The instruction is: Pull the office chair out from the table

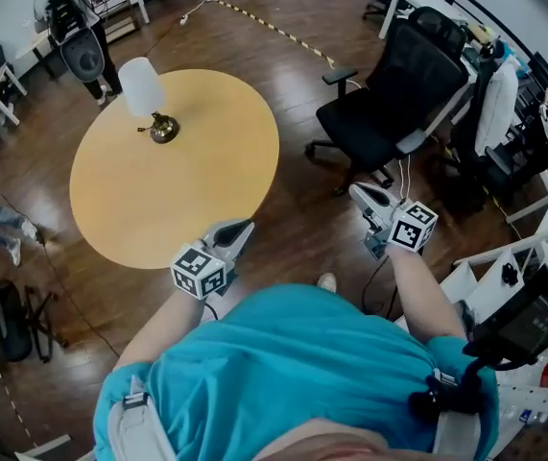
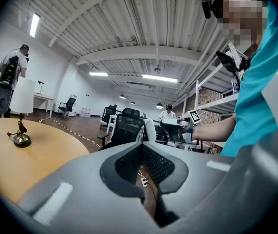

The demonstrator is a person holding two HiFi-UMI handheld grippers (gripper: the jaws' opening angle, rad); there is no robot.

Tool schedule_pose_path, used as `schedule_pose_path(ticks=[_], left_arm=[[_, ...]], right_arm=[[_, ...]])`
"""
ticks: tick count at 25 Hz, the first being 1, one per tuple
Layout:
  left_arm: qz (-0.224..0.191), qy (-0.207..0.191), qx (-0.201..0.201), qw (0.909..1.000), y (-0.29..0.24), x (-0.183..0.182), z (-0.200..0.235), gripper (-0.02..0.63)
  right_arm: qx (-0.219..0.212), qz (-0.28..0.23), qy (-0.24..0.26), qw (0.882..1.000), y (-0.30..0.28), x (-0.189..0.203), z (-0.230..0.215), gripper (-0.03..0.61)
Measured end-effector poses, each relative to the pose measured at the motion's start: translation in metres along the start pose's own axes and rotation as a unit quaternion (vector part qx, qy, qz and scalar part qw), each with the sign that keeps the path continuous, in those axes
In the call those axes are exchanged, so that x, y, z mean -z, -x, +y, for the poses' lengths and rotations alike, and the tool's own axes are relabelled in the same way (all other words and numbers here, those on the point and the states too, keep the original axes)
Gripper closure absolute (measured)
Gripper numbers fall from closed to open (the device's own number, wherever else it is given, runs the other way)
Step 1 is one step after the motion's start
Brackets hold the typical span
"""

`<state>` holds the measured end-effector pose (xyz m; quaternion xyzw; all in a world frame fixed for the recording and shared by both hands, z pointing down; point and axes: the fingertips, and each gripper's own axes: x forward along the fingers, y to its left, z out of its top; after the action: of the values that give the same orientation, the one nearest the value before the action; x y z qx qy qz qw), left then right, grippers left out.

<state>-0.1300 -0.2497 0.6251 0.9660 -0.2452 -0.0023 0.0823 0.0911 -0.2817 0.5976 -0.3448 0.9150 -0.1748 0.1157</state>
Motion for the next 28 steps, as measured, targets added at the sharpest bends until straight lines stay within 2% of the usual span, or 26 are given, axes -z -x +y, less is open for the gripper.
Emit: schedule_pose_path(ticks=[5, 14, 19, 22, 25, 28], left_arm=[[-0.022, 0.007, 0.000, 0.9997, 0.051, -0.010, -0.019, 0.594], [-0.025, 0.023, 0.010, 0.9994, 0.094, 0.007, -0.126, 0.594], [-0.022, 0.041, -0.017, 0.9988, 0.102, 0.021, -0.183, 0.594], [-0.003, 0.026, -0.029, 0.9992, 0.115, 0.032, -0.221, 0.594], [-0.008, 0.024, -0.059, 0.9980, 0.149, 0.032, -0.245, 0.594], [-0.027, 0.023, -0.086, 0.9957, 0.207, 0.023, -0.261, 0.594]], right_arm=[[0.004, 0.005, 0.019, 1.000, 0.003, -0.004, 0.067, 0.554], [-0.004, 0.002, 0.029, 1.000, 0.084, 0.019, 0.146, 0.554], [-0.035, 0.018, 0.033, 0.999, 0.130, 0.048, 0.173, 0.554], [-0.052, 0.029, 0.021, 0.998, 0.151, 0.073, 0.186, 0.554], [-0.073, 0.037, 0.021, 0.996, 0.162, 0.091, 0.211, 0.554], [-0.084, 0.041, 0.032, 0.995, 0.158, 0.097, 0.255, 0.554]])
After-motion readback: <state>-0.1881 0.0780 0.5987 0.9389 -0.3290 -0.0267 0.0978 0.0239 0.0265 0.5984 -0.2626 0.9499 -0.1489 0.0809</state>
